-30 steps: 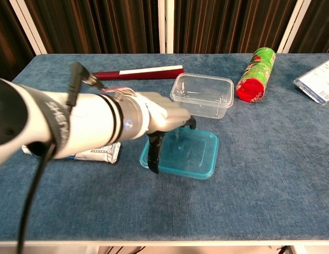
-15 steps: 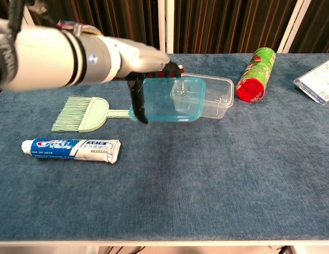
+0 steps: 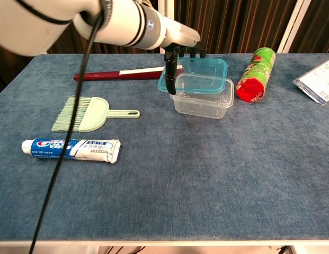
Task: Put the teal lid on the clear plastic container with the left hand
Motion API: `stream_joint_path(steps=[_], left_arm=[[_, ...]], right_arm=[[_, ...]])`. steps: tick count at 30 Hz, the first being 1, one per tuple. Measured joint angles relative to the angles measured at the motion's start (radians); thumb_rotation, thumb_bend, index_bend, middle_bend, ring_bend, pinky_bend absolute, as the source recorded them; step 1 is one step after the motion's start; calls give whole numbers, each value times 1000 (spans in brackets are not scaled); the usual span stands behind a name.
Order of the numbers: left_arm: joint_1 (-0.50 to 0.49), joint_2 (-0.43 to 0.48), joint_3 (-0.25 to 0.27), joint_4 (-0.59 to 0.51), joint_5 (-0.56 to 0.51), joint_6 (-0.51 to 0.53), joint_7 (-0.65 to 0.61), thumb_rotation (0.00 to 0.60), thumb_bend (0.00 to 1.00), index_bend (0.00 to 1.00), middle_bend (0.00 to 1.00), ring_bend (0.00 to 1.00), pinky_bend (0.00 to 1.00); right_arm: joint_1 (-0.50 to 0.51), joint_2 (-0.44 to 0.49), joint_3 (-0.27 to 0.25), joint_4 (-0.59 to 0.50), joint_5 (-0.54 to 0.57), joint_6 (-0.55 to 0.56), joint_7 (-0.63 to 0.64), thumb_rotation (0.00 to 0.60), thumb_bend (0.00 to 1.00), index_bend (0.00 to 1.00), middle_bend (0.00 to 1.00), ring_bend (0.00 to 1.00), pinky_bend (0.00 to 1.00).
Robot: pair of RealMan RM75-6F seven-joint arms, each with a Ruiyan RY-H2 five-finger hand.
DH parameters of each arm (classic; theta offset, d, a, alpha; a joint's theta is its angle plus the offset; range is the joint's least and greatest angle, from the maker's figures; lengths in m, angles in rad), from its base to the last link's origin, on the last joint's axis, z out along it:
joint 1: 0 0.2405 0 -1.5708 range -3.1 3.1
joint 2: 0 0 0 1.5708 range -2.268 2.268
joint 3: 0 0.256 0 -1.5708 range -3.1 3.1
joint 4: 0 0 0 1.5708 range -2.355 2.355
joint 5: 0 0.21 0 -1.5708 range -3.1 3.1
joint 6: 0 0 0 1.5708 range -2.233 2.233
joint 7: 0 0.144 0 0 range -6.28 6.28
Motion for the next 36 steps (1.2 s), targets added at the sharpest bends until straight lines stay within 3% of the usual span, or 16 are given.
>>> stream_joint_path(steps=[8, 17, 26, 36], left_arm=[[-136, -52, 53, 143, -191, -111, -6, 600, 96, 309, 256, 165, 106], [-248, -116, 155, 239, -300, -115, 34, 600, 95, 304, 244, 148, 106], [-303, -145, 195, 273, -458, -102, 110, 600, 94, 297, 240, 148, 109], [-334, -168, 194, 306, -553, -96, 202, 600, 94, 295, 236, 148, 109]], right_arm=[[0, 4, 4, -1, 5, -10, 13, 600, 19, 0, 0, 0, 0], [-4, 2, 4, 9, 8, -12, 30, 600, 19, 0, 0, 0, 0], [-13, -1, 2, 20, 3, -3, 47, 600, 19, 0, 0, 0, 0], [-26, -5, -1, 41, 3, 5, 75, 600, 19, 0, 0, 0, 0]])
